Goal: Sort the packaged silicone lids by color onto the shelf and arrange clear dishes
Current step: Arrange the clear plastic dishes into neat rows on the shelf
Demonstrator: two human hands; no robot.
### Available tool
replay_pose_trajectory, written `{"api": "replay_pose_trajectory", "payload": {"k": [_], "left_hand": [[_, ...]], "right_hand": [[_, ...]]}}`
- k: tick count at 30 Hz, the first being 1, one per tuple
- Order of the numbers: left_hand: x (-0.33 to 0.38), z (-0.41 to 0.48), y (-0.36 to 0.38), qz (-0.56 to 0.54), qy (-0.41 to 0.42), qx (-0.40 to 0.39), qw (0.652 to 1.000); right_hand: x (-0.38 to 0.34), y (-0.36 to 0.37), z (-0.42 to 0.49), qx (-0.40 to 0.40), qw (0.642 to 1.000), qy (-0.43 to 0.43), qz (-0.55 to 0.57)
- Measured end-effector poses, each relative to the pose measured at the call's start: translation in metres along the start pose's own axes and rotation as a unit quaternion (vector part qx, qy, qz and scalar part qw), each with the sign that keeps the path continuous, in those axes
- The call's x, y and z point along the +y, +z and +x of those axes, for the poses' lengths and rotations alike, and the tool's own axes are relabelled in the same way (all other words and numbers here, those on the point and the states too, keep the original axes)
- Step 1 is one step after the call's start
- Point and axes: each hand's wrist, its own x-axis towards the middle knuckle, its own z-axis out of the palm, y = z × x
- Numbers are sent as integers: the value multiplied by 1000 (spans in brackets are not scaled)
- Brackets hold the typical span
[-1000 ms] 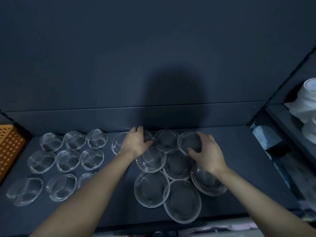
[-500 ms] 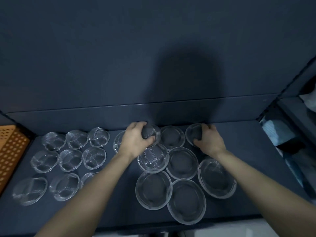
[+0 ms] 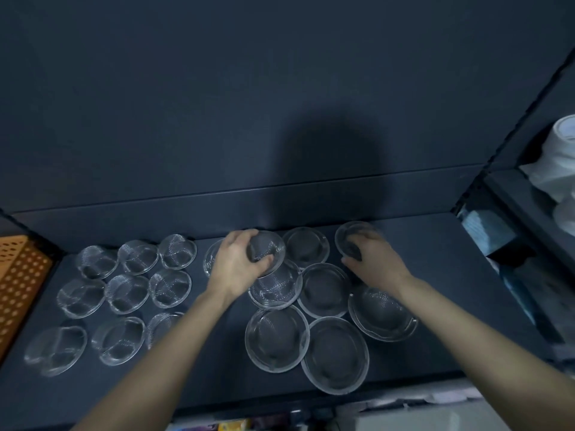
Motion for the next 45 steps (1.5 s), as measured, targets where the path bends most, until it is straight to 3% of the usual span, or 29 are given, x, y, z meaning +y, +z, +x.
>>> {"api": "replay_pose_trajectory", "payload": {"k": [5,8,12,17,21,24,27,31,33,35,39,42,45], "left_hand": [[-9,-11,-11,-3,18,1,1000],[-14,-14,-15,6,20,-7,1000],[-11,-19,-10,6,31,-32,999],[-12,-22,-6,17,56,-37,998],[-14,-23,-4,16,55,-35,998],[-11,-25,-1,12,57,-37,998],[-7,-29,2,2,50,-40,998],[-8,-33,3,-8,41,-36,998],[-10,-33,1,-10,34,-29,999],[-10,-33,0,-9,31,-25,999],[-12,-35,3,-3,31,-30,999],[-13,-37,7,3,36,-33,999],[-14,-39,8,1,37,-32,999]], "right_hand": [[-19,-4,-44,-62,997,-31,-30],[-12,1,-62,-131,985,10,-109],[-4,8,-67,-177,977,68,-98],[-1,1,-74,-76,995,62,28],[6,-17,-76,103,985,93,100],[7,-27,-71,198,935,139,261],[15,-21,-57,185,827,218,484],[33,-1,-39,171,780,303,521],[39,7,-34,181,807,310,468],[41,9,-35,188,878,285,335],[35,12,-45,117,970,148,154],[37,24,-53,47,991,97,84],[36,24,-55,35,994,77,68]]}}
